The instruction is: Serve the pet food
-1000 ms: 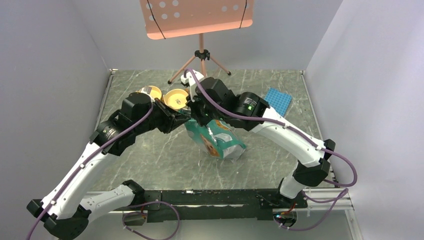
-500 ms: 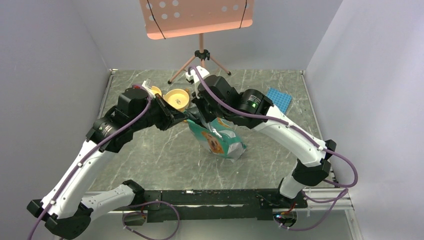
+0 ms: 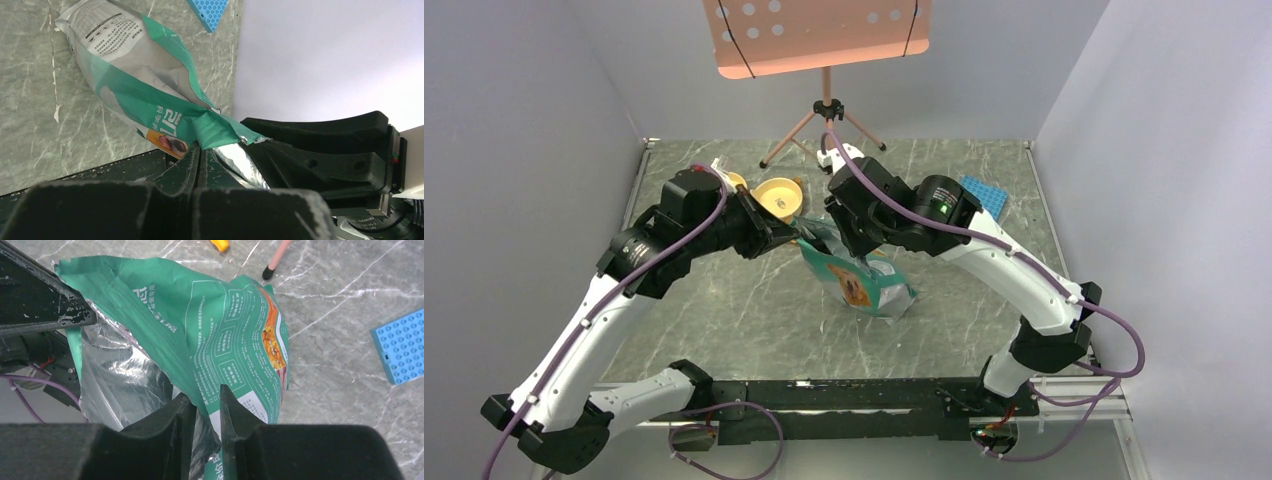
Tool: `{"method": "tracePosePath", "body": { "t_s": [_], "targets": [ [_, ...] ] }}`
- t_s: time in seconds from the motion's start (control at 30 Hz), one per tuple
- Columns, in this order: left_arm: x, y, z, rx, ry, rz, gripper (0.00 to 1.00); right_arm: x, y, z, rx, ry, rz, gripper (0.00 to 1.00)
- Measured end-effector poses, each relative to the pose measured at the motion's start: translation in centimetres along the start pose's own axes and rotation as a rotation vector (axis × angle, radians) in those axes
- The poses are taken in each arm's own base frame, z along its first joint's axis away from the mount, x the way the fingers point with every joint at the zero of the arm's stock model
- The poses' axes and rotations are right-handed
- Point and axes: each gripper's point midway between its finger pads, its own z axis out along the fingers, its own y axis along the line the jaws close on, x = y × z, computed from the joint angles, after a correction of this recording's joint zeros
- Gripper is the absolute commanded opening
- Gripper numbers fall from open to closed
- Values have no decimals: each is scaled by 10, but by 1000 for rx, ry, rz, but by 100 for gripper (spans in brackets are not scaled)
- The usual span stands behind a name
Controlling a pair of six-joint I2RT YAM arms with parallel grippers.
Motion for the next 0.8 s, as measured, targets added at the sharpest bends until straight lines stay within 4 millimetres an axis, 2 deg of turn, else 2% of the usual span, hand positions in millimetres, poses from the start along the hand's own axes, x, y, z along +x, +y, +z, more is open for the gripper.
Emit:
{"method": "tracePosePath", "body": {
  "t_s": [0.1, 0.23, 0.27, 0.37, 0.47, 0.57, 0.67, 0.8],
  "targets": [
    [0, -1, 0, -1, 6, 3, 0, 3, 1, 0, -1, 7, 28, 0],
    [1, 2, -1, -10, 11, 1, 0, 3, 2, 2, 21, 2, 73, 0],
    [2, 2, -1, -13, 11, 0, 4, 3, 2, 3, 27, 0, 80, 0],
    [3, 6, -5, -23, 11, -7, 35, -1, 4, 5, 37, -7, 101, 0],
    [11, 13, -10, -11, 16, -46, 55, -3, 3, 8, 54, -16, 127, 0],
    [26, 23, -14, 4, 41, -93, 67, -6, 3, 8, 55, -42, 156, 0],
    [39, 25, -12, 13, 82, -131, 76, -6, 0, 7, 58, -66, 180, 0],
    [46, 16, -1, 27, 113, -158, 79, -7, -3, 8, 74, -84, 194, 0]
  ]
}}
